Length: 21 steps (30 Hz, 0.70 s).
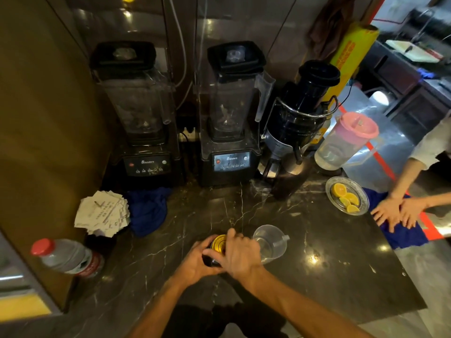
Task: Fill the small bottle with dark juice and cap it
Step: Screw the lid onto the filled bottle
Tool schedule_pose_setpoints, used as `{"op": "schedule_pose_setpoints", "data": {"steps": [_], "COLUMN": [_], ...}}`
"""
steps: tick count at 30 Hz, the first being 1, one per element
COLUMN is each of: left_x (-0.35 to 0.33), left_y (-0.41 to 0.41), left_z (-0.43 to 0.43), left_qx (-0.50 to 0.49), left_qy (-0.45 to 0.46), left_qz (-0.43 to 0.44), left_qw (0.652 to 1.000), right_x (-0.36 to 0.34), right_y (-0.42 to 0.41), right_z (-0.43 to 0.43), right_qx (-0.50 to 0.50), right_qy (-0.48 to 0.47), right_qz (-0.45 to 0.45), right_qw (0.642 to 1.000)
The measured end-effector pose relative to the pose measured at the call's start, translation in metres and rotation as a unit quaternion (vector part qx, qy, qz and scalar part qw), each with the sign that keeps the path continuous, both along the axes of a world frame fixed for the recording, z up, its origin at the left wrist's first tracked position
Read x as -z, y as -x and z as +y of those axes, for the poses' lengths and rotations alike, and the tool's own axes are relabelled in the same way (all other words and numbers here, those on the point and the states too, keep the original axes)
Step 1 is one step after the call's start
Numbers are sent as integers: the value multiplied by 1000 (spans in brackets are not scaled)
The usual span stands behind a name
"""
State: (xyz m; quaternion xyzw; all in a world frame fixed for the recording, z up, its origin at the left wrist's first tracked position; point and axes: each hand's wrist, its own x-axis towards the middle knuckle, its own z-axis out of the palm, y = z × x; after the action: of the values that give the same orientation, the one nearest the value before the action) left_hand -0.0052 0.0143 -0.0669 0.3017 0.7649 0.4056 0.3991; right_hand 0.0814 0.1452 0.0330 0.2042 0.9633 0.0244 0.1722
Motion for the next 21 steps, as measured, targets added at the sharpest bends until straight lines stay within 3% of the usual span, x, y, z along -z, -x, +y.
{"op": "schedule_pose_setpoints", "data": {"steps": [3, 5, 7, 8, 11, 13, 16, 19, 21], "left_x": [-2, -2, -1, -1, 3, 4, 7, 8, 7], "left_y": [-1, -2, -2, -3, -3, -4, -3, -3, -2], "left_z": [0, 1, 2, 2, 1, 1, 2, 2, 2], "left_qx": [-13, -12, -14, -14, -9, -11, -7, -7, -8], "left_qy": [20, 23, 16, 11, 8, 2, -8, -9, -11], "left_qz": [9, 13, 21, 22, 14, 17, 27, 24, 31], "left_qw": [1000, 1000, 1000, 1000, 1000, 1000, 1000, 1000, 999], "right_x": [-4, -10, -16, -16, -8, -6, -7, -3, -3], "right_y": [-7, -3, 1, 1, -5, -7, -7, -9, -9], "right_z": [15, 26, 24, 21, 22, 24, 18, 20, 23], "right_qx": [-34, 13, -27, -52, -35, -14, -59, -21, -7], "right_qy": [-23, 97, 205, 212, 112, 136, 205, 124, 135], "right_qz": [6, 105, 115, 104, 105, 123, 123, 124, 130], "right_qw": [999, 990, 972, 970, 987, 983, 969, 984, 982]}}
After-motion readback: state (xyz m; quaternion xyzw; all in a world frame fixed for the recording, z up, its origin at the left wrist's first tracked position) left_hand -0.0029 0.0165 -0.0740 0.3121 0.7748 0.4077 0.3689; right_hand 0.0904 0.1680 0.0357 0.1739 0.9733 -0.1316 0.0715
